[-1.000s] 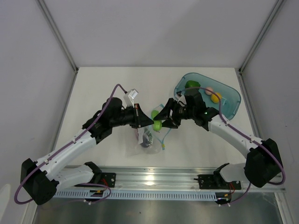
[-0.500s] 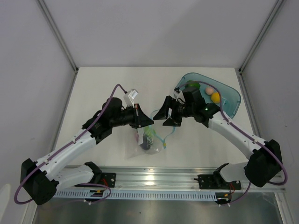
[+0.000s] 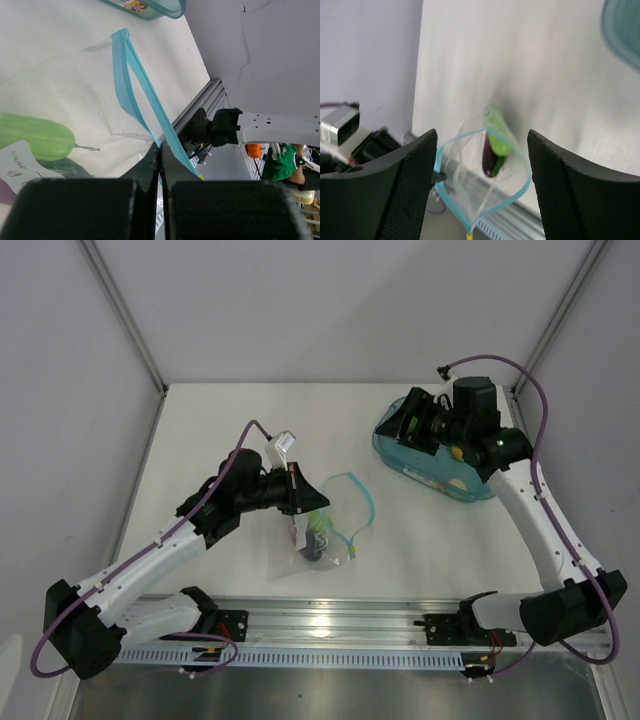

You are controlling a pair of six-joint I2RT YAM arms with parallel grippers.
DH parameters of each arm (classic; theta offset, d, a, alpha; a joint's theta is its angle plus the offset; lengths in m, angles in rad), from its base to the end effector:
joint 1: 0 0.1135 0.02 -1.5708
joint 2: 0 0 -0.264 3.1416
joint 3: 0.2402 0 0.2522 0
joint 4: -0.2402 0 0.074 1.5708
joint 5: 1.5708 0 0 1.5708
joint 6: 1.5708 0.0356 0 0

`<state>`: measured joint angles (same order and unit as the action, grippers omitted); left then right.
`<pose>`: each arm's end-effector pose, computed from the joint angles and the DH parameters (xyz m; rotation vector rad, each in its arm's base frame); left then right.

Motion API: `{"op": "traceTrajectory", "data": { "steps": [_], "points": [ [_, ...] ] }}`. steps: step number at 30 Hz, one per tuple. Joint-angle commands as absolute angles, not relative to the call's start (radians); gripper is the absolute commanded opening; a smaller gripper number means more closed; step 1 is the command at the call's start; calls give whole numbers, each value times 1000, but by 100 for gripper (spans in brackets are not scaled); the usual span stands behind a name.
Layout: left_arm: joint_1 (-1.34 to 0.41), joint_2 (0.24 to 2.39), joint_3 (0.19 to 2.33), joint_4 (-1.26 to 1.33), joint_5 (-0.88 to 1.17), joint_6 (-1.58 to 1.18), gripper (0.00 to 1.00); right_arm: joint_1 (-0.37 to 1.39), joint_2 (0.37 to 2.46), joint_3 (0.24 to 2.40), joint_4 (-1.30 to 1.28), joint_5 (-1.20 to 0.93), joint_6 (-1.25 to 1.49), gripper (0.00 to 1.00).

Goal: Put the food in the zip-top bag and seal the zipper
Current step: Place the fake vegetable in the zipper food storage bag, then pick up the fake vegetable from the bin.

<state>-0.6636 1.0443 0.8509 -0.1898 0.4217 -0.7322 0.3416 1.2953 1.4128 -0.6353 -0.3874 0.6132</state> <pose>0.1785 -0.1581 0.3137 0.2360 2.1525 -1.2811 0.2568 0.1056 0.4029 0.0490 2.1991 0.9644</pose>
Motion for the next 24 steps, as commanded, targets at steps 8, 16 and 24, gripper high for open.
{"op": "traceTrajectory", "data": {
  "steps": [8, 16, 24],
  "points": [
    [-667, 1029, 848, -184, 422, -715, 0, 222, 1592, 1543, -545, -83, 355, 88],
    [-667, 1040, 845, -199, 428, -710, 1, 203, 1939, 1773, -521, 172, 184, 94],
    [-667, 1074, 853, -199, 433, -704, 1, 157, 2192, 1945, -488, 164, 121, 95]
  ]
}}
